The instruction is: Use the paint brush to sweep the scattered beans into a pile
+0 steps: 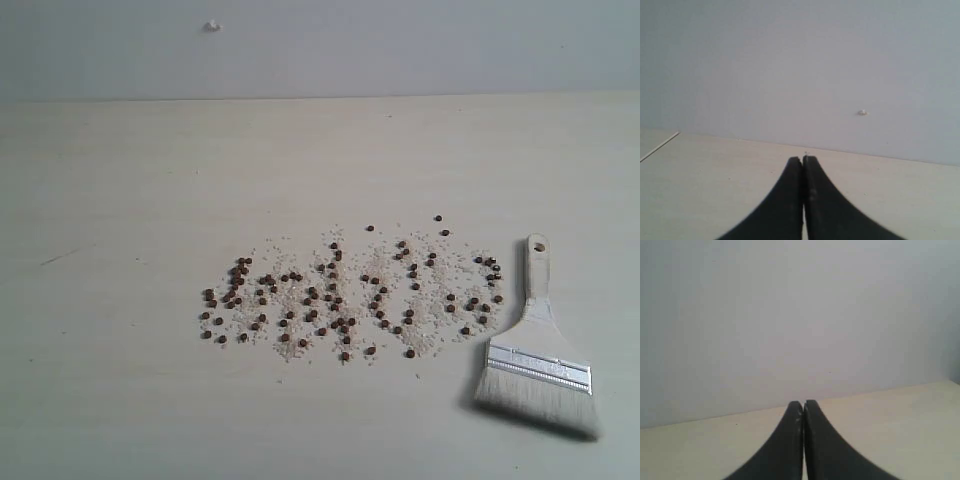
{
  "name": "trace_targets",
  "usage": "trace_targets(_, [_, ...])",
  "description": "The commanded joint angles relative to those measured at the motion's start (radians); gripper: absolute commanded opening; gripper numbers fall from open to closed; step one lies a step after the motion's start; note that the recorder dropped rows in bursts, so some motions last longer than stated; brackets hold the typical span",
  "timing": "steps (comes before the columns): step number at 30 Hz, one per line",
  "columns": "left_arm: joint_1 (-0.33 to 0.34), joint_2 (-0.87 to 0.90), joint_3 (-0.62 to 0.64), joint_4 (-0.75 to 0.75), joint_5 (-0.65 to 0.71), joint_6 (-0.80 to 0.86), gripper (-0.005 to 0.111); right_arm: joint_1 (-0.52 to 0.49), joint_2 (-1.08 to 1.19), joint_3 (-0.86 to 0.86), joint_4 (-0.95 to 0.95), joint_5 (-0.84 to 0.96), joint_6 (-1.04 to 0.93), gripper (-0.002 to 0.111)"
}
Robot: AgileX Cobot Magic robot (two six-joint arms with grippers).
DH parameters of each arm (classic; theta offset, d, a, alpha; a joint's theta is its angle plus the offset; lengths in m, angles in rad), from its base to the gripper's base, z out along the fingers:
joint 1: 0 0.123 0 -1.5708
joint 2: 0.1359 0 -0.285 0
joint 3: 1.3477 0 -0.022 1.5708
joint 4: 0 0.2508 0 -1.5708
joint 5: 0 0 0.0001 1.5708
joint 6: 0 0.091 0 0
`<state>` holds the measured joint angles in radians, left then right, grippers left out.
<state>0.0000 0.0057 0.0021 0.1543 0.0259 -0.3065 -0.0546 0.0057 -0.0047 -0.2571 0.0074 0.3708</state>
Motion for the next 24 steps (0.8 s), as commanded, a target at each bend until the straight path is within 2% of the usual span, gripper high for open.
trace_targets(1, [0.001, -0.006, -0.002, -0.001, -0.004, 0.003, 0.000, -0.004, -0.006, 0.005, -0.002, -0.002, -0.002, 0.000])
trace_targets(6, [0.001, -0.006, -0.002, -0.001, -0.004, 0.003, 0.000, -0.004, -0.006, 0.005, 0.004, -0.039, 0.001, 0.000])
trace_targets(10, [0.001, -0.006, -0.002, -0.001, -0.004, 0.003, 0.000, -0.004, -0.006, 0.005, 0.102, -0.109, 0.108, 0.000])
trace_targets(13, [0.001, -0.006, -0.002, -0.001, -0.004, 0.003, 0.000, -0.004, -0.006, 0.005, 0.102, -0.127, 0.114, 0.000])
trace_targets(20, [0.001, -0.006, -0.002, -0.001, -0.004, 0.003, 0.000, -0.004, -0.006, 0.005, 0.122, -0.451, 0.150, 0.000])
trace_targets(22, [0.001, -0.006, -0.002, -0.001, -0.004, 0.003, 0.000, -0.004, -0.006, 0.005, 0.231, -0.482, 0.174, 0.000])
trace_targets(24, [0.001, -0.006, -0.002, -0.001, -0.004, 0.003, 0.000, -0.004, -0.005, 0.005, 0.352, -0.482, 0.084, 0.000])
